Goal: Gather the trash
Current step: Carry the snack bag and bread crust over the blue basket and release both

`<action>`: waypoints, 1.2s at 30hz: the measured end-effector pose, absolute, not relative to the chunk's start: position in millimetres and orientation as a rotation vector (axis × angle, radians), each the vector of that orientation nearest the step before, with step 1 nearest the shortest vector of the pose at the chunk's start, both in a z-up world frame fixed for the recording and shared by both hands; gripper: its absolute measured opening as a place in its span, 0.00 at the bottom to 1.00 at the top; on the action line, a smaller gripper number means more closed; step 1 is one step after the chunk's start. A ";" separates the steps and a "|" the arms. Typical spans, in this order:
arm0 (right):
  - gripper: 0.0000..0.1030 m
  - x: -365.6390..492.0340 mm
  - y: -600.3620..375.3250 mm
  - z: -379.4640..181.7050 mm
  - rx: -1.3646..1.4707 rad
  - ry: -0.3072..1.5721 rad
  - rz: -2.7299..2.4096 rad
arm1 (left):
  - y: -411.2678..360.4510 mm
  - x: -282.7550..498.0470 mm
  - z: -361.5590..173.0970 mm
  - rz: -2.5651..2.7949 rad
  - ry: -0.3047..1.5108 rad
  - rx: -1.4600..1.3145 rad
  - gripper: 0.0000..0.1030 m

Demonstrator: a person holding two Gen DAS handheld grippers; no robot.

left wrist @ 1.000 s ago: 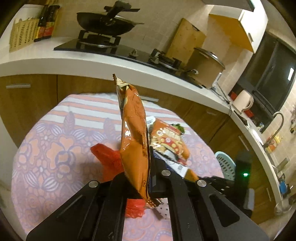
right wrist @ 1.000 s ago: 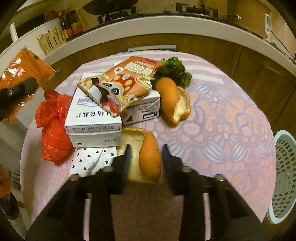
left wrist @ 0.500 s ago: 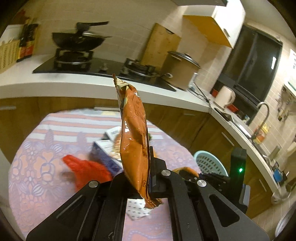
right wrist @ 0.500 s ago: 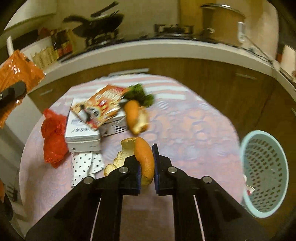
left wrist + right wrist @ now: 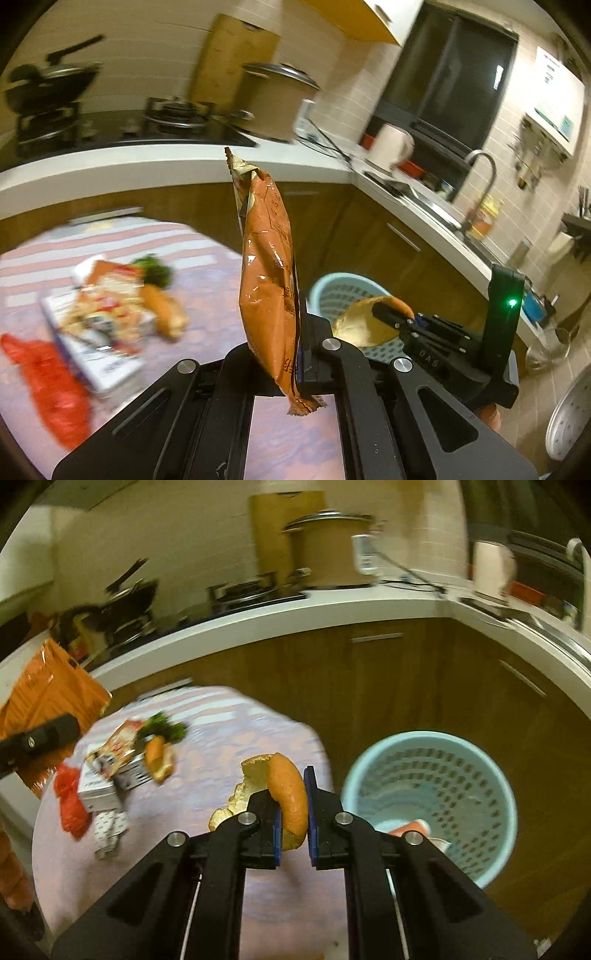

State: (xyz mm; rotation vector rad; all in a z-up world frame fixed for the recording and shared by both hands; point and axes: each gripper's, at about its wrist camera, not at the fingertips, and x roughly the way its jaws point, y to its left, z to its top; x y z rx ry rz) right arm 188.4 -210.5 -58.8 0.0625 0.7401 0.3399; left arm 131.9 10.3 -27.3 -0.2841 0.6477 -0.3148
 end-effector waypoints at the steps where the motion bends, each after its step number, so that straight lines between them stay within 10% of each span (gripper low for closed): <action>1: 0.08 190.3 -221.4 -59.3 0.070 0.739 0.320 | 3.0 135.9 -29.1 -0.330 0.651 -0.283 0.00; 28: 0.08 257.7 -339.7 -182.8 0.180 1.023 0.040 | -169.4 277.1 -166.9 -0.565 1.017 -0.258 0.01; 32: 0.13 266.9 -333.2 -191.4 0.173 1.059 0.057 | -169.2 280.3 -171.2 -0.524 1.019 -0.243 0.37; 36: 0.20 268.9 -335.2 -197.9 0.196 1.077 0.065 | -164.3 278.9 -165.8 -0.500 1.002 -0.233 0.46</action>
